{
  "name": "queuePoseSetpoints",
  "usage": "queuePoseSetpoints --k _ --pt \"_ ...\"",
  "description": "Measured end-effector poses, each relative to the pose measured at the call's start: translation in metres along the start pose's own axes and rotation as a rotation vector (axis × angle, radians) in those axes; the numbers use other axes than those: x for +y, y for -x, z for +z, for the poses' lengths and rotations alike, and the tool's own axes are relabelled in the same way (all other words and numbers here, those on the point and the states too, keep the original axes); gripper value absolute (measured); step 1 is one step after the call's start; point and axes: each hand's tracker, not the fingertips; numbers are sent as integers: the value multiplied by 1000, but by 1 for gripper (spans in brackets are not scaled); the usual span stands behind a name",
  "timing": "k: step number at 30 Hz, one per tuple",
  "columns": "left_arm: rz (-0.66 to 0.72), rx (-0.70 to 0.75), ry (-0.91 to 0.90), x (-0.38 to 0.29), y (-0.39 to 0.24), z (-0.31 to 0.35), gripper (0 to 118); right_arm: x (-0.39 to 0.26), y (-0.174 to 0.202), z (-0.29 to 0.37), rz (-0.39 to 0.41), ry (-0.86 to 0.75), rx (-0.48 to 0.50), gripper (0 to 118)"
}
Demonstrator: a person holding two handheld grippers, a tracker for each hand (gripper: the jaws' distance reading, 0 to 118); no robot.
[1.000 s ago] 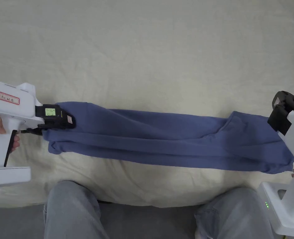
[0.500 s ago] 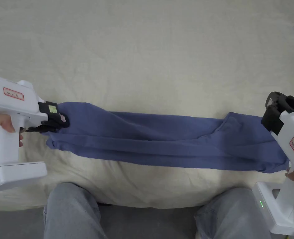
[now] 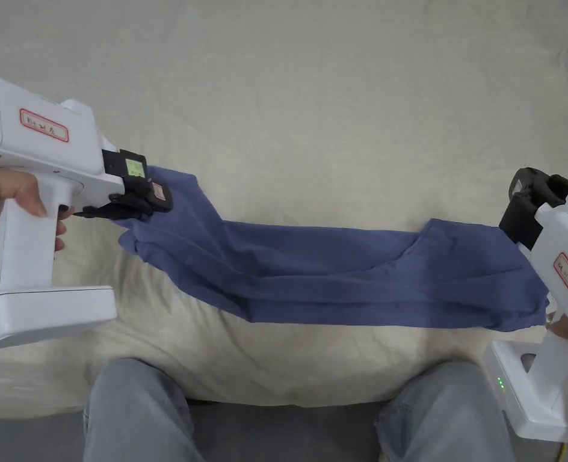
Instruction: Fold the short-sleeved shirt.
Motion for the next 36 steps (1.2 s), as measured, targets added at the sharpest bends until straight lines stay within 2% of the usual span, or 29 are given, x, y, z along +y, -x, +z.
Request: queuePoseSetpoints --k 6,14,25,27,28,29,31,32,35,36 --pt "-75 -69 45 -6 -51 -25 0 2 -10 4 -11 -10 -15 0" --pt "-144 -103 140 -21 -114 -96 0 2 -18 8 -16 -15 -29 0" --pt "-205 -20 257 -60 -165 -198 2 -2 -34 8 -18 -1 -57 0" --pt "-202 -2 251 -65 -169 -208 19 -2 -37 8 -22 2 -63 0" --pt "-207 9 246 -66 -170 -211 33 -2 -38 8 -23 2 -66 0" --pt "-218 11 249 -67 -172 -213 59 -2 -39 8 -22 3 -69 0" --pt "-262 5 266 -70 -178 -209 98 -2 -40 9 -19 4 -72 0" --pt "-287 10 275 -70 -180 -206 98 -3 -41 9 -19 5 -73 0" --pt "-298 -32 231 -64 -185 -188 113 -3 -41 9 -22 4 -73 0" --pt "-279 -64 201 -58 -185 -179 113 -3 -41 9 -25 4 -70 0"
